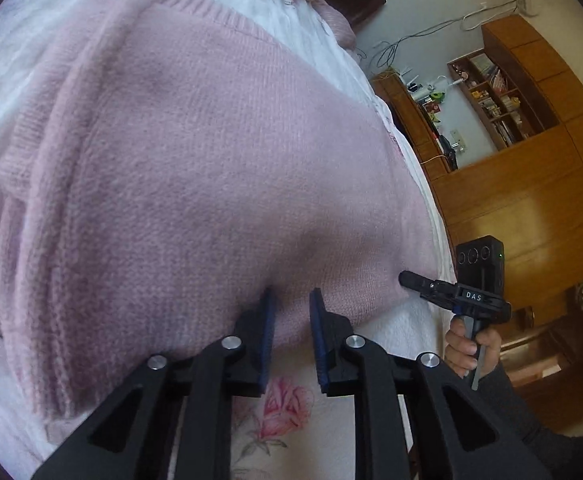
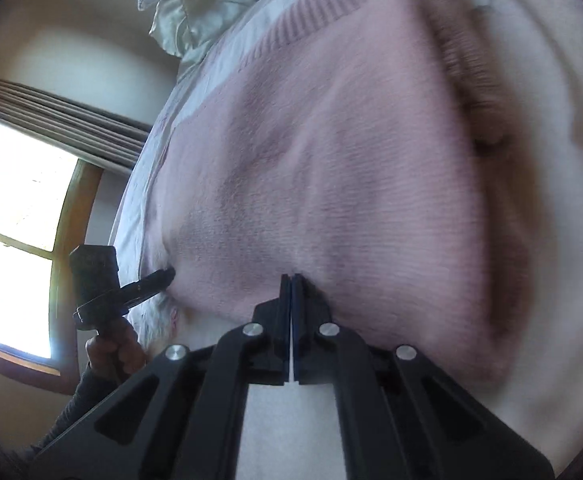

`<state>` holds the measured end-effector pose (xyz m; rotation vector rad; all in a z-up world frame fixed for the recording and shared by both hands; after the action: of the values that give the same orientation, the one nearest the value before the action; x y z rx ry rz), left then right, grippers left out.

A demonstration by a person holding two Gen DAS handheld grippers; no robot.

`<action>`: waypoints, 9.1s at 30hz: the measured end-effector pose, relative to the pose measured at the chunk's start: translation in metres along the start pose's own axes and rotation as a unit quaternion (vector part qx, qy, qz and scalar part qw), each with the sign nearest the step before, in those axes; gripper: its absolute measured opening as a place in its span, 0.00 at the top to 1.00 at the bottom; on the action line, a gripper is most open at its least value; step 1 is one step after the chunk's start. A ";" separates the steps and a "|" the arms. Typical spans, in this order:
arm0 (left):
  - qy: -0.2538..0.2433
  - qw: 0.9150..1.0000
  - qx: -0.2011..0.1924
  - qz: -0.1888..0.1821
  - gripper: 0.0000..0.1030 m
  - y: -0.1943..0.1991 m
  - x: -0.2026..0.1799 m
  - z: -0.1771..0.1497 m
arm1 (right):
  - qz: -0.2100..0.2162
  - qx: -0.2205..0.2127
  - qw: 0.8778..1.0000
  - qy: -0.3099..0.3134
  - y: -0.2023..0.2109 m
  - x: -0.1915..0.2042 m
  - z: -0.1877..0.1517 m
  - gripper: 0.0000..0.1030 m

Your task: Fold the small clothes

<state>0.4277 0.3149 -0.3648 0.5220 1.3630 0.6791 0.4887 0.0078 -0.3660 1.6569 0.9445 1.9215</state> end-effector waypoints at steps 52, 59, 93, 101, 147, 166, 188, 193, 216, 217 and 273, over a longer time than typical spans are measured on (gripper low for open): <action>0.084 0.991 0.081 -0.067 0.28 0.029 0.082 0.186 | -0.552 -0.126 0.723 0.396 -0.221 0.228 -0.008 0.51; 0.097 0.990 0.101 -0.027 0.65 0.035 0.095 0.180 | -0.535 -0.142 0.736 0.389 -0.228 0.240 -0.001 0.51; 0.040 0.991 0.085 0.090 0.75 0.087 -0.041 0.196 | -0.355 -0.231 0.858 0.292 -0.094 0.284 -0.010 0.90; 0.029 0.990 0.085 0.110 0.75 0.084 -0.078 0.199 | -0.333 -0.249 0.867 0.275 -0.061 0.277 -0.009 0.90; -0.029 0.978 0.115 0.169 0.75 -0.016 -0.212 0.207 | -0.306 -0.301 0.885 0.180 0.054 0.176 -0.018 0.90; -0.035 0.967 0.136 0.211 0.75 -0.073 -0.221 0.203 | -0.298 -0.295 0.897 0.141 0.062 0.131 -0.022 0.90; -0.047 0.919 0.131 0.369 0.75 -0.151 -0.226 0.191 | -0.210 -0.286 0.932 0.069 0.062 0.053 -0.039 0.90; -0.044 0.911 0.122 0.391 0.75 -0.161 -0.233 0.190 | -0.199 -0.289 0.935 0.057 0.065 0.040 -0.043 0.90; -0.095 0.952 -0.007 0.292 0.30 -0.115 -0.279 0.189 | 0.073 -0.177 0.982 0.003 0.049 -0.020 -0.050 0.45; -0.102 0.956 -0.026 0.273 0.30 -0.098 -0.285 0.188 | 0.085 -0.172 0.981 0.006 0.050 -0.019 -0.048 0.38; -0.015 0.997 -0.032 -0.065 0.36 -0.056 -0.133 0.187 | -0.019 -0.126 0.992 -0.004 0.089 -0.072 0.158 0.69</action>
<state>0.6105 0.1905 -0.2825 0.3875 1.3308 0.6040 0.6659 -0.0690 -0.3420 1.4890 0.6931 1.9176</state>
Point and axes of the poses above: each gripper's, at about its wrist camera, not at the fingertips, and y roughly against the way its jaws point, x to its left, z to its top, the point moved 10 cm from there along -y, roughly the way its jaws point, and after that the axes turned 15 degrees about x, right-handed, at the moved point
